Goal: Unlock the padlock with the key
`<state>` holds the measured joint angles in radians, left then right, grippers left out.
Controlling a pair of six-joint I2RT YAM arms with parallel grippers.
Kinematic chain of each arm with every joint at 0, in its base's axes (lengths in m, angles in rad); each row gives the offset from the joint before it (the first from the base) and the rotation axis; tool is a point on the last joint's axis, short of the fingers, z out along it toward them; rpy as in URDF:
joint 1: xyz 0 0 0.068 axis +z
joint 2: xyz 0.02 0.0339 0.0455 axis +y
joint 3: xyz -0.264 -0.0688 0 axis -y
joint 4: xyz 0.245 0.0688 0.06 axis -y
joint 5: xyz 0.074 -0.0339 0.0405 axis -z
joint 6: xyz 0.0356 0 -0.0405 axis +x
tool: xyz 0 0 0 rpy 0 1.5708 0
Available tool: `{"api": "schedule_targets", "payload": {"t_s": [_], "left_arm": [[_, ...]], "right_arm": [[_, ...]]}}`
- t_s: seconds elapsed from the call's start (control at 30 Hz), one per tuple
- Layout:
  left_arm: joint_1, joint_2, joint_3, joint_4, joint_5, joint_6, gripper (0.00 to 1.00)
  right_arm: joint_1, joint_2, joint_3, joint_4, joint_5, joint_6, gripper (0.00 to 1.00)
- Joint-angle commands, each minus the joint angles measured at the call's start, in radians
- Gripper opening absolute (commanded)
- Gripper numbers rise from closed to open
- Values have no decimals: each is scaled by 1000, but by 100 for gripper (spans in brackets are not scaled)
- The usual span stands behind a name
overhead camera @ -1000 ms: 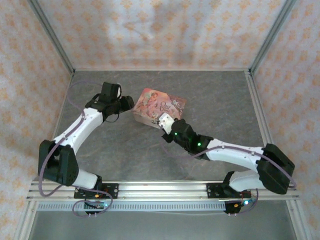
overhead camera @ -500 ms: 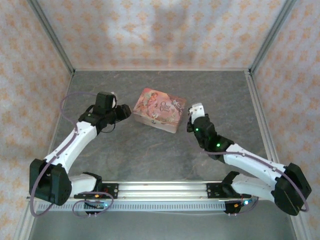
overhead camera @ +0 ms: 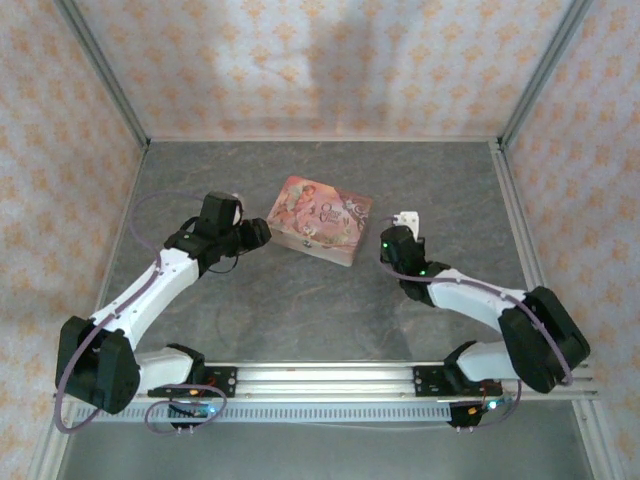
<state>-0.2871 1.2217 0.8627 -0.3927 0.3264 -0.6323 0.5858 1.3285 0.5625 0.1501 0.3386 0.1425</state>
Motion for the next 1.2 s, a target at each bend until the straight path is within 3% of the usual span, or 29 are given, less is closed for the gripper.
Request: {"api": "schedule_targets", "payload": {"t_s": [0.0,0.27,0.4,0.57,0.67,0.73,0.77,0.8,0.93,1.1,1.17], "left_arm": [[-7,4,-4,26,-10,-14,46],[-7,9,-10,29,-11,-13,46],[-7,4,-9,19,-27,-8,46],[-3,-3,20,-48,-119,27,54],[11,-21,34,-77,-194,53,100],[24,-28,50,-96,-235,77,100],[30,-31,62,-111,-263,89,100],[38,-30,71,-122,-283,92,100],[81,-10,106,-135,-365,179,100],[121,82,159,-164,-626,279,100],[133,115,143,-127,-744,312,100]], "right_arm": [[-7,28,4,30,0,61,0],[-7,9,-29,22,7,87,0],[-7,-45,-11,-50,-1,100,12],[-10,-132,34,-185,21,119,41],[-22,-174,64,-248,47,117,51],[-38,-191,84,-282,57,119,59],[-52,-196,96,-298,56,123,95],[-66,-199,106,-308,54,124,99],[-143,-190,156,-356,68,157,99],[-248,-118,231,-407,172,188,99],[-283,-72,252,-416,268,204,99]]}}
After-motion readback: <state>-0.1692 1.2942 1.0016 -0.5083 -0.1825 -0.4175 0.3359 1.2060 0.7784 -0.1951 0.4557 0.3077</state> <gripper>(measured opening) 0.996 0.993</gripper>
